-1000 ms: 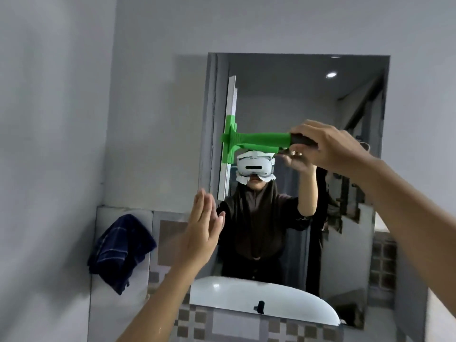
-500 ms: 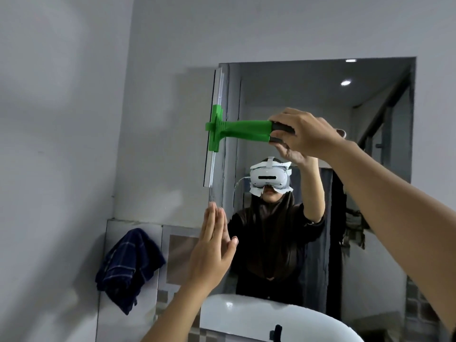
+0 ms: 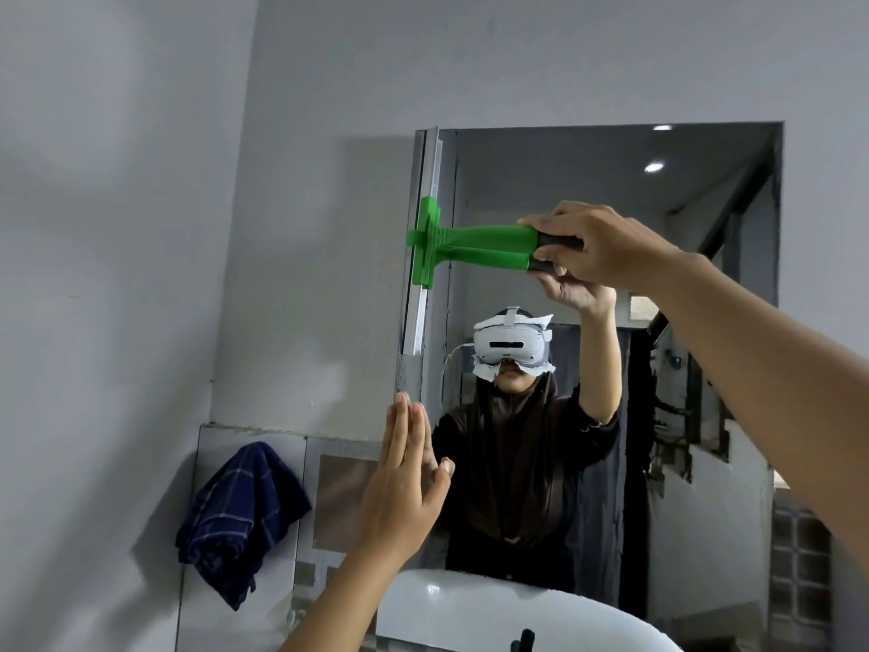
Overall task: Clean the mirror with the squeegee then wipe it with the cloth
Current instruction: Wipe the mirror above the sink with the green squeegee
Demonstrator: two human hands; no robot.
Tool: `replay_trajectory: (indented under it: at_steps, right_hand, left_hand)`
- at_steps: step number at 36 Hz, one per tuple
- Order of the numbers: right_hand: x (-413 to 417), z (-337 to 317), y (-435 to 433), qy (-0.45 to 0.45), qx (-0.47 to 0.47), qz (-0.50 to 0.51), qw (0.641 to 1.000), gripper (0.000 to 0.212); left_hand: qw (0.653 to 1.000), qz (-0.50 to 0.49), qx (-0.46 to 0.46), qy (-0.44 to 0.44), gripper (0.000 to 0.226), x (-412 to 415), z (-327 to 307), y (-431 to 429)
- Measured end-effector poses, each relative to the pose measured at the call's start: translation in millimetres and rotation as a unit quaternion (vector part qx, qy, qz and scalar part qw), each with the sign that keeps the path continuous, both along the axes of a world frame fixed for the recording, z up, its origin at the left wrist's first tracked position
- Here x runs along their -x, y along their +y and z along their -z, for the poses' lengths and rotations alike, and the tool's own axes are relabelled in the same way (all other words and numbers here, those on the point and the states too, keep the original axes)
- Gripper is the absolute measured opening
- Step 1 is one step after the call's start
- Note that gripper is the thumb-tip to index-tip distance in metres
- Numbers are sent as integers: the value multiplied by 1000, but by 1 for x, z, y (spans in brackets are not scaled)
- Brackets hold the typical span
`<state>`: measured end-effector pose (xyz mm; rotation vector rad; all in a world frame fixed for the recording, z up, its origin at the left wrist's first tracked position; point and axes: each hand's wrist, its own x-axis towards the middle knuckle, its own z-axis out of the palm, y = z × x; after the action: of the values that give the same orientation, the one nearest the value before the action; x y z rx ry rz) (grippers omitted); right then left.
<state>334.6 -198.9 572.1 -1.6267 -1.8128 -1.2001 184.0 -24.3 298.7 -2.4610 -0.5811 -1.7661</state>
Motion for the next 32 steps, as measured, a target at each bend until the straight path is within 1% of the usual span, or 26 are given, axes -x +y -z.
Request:
replay_trajectory:
  at_steps: [4, 11, 14, 20, 32]
  right_hand:
    - [-1, 3, -1, -18, -9, -4, 1000, 42]
    - [1, -1, -5, -96, -41, 18, 994, 44]
    - [1, -4, -5, -116, -46, 20, 992, 45]
    - [0, -9, -3, -137, -45, 32, 989, 44]
    - [10, -12, -1, -137, -44, 67, 987, 43]
  left_hand:
    - [1000, -4, 3, 2, 73, 1, -1, -2]
    - [1000, -5, 3, 3, 73, 0, -1, -2]
    - [1000, -6, -1, 4, 73, 0, -1, -1]
    - [1000, -16, 0, 1, 73, -2, 0, 0]
    - [1000, -23, -2, -1, 69, -6, 2, 2]
